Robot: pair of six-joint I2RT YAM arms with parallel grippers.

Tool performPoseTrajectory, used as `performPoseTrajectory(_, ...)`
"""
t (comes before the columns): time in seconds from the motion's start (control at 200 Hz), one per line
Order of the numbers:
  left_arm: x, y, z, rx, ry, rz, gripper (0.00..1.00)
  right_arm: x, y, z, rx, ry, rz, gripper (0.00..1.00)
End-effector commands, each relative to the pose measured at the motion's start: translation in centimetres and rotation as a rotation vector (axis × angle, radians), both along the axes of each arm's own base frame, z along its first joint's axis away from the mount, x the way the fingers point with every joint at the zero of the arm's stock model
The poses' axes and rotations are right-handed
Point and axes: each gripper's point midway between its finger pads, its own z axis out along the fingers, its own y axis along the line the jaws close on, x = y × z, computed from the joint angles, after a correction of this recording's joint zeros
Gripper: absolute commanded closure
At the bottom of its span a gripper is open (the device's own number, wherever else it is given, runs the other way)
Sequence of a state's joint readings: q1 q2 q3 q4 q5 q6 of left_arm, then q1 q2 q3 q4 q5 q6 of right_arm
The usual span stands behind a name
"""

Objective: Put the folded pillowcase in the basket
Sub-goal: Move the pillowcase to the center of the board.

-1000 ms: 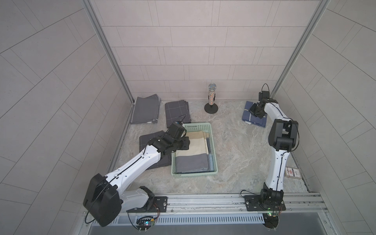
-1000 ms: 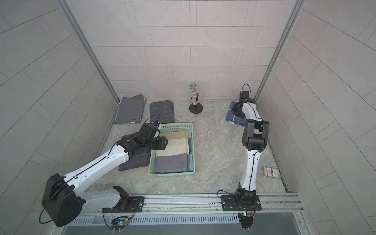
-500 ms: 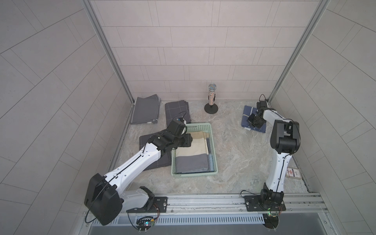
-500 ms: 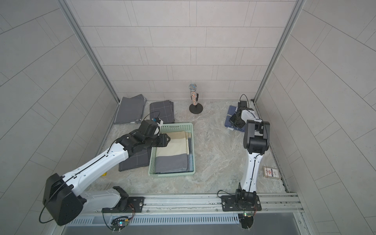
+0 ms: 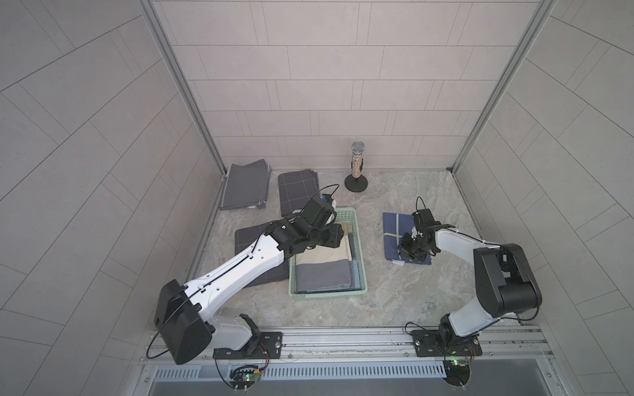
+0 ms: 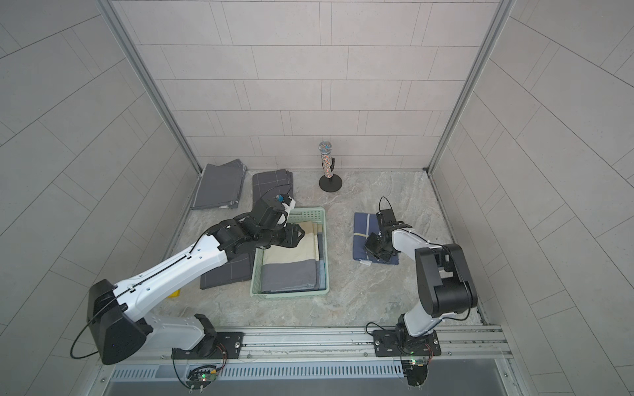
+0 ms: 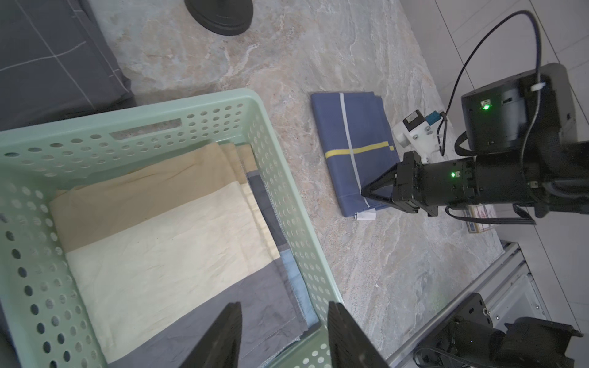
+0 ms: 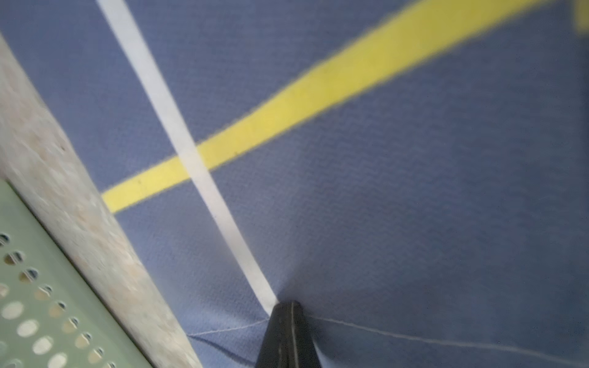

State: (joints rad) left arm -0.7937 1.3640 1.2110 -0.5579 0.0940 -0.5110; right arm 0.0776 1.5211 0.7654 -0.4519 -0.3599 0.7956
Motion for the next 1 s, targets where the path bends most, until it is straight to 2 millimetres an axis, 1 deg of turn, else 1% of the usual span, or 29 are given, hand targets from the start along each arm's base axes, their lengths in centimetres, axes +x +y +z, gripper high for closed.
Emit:
performPoseTrajectory(0.0, -0.4, -1.9, 0.9, 0.021, -0.027, -0.038, 0.50, -5.3, -0.5, -0.4, -0.012, 0.100, 0.003, 1.00)
performPoseTrajectory(0.03, -0.6, -2.6, 1.1, 0.026, -0.032, -0.053, 0.50, -6.1, -0.4, -0.2, -0.001, 0.088, 0.002, 1.00)
performPoseTrajectory(0.045, -0.6, -2.9, 1.2, 0.029, -0.035, -0.057, 0.50, -6.1, -0.2, 0.2, 0.009, 0.075, 0.002, 1.00)
performPoseTrajectory(0.055, -0.6, -3.1, 1.3, 0.031, -0.037, -0.061, 0.50, -7.0, -0.1, -0.2, 0.013, 0.093, 0.002, 1.00)
performPoseTrajectory(0.07, -0.8, -3.5, 1.3, 0.034, -0.038, -0.069, 0.50, -7.6, 0.0, -0.2, 0.020, 0.095, 0.002, 1.00)
performPoseTrajectory(0.14, -1.2, -4.8, 1.7, 0.040, -0.046, -0.091, 0.50, -9.1, 0.5, 0.7, 0.038, 0.088, 0.023, 1.00)
performPoseTrajectory(0.195, -1.5, -5.8, 2.1, 0.037, -0.059, -0.108, 0.50, -9.9, 0.7, 1.7, 0.039, 0.076, 0.044, 1.00)
performPoseTrajectory(0.24, -1.6, -6.4, 2.4, 0.037, -0.069, -0.116, 0.49, -10.2, 0.6, 2.8, 0.036, 0.050, 0.048, 1.00)
performPoseTrajectory(0.31, -1.5, -7.2, 2.6, 0.041, -0.070, -0.122, 0.49, -9.8, 0.3, 4.8, 0.021, -0.016, 0.047, 1.00)
performPoseTrajectory(0.34, -1.5, -7.6, 2.7, 0.043, -0.067, -0.125, 0.49, -9.9, 0.0, 5.2, 0.004, -0.033, 0.044, 1.00)
performPoseTrajectory(0.355, -1.4, -7.8, 2.9, 0.043, -0.067, -0.127, 0.49, -9.1, -0.2, 6.4, -0.007, -0.075, 0.040, 1.00)
performPoseTrajectory(0.385, -1.4, -8.3, 2.9, 0.048, -0.062, -0.134, 0.49, -8.8, -0.5, 7.3, -0.024, -0.110, 0.035, 1.00)
performPoseTrajectory(0.49, -1.1, -9.9, 3.5, 0.064, -0.056, -0.158, 0.49, -7.4, -2.3, 8.9, -0.116, -0.182, 0.001, 0.96)
performPoseTrajectory(0.56, -0.9, -10.9, 3.5, 0.083, -0.051, -0.166, 0.49, -5.7, -3.3, 9.5, -0.149, -0.210, -0.026, 0.95)
performPoseTrajectory(0.655, -0.4, -12.3, 3.4, 0.094, -0.043, -0.167, 0.49, -2.6, -4.4, 9.1, -0.167, -0.210, -0.045, 0.96)
performPoseTrajectory(0.695, -0.1, -12.8, 3.1, 0.091, -0.038, -0.155, 0.49, -1.6, -4.7, 8.5, -0.175, -0.186, -0.045, 0.98)
performPoseTrajectory(0.745, 0.4, -13.3, 2.7, 0.091, -0.034, -0.137, 0.48, -0.8, -5.2, 7.5, -0.175, -0.137, -0.046, 1.00)
performPoseTrajectory(0.831, 1.2, -14.1, 1.4, 0.108, -0.010, -0.110, 0.48, -0.5, -5.9, 5.1, -0.163, -0.069, -0.055, 1.00)
performPoseTrajectory(0.901, 1.9, -14.6, 0.0, 0.138, 0.013, -0.081, 0.47, -0.8, -6.1, 3.4, -0.144, -0.046, -0.066, 1.00)
performPoseTrajectory(0.991, 3.0, -15.5, -2.0, 0.154, 0.044, -0.055, 0.45, -1.7, -5.2, 1.9, -0.097, -0.035, -0.063, 1.00)
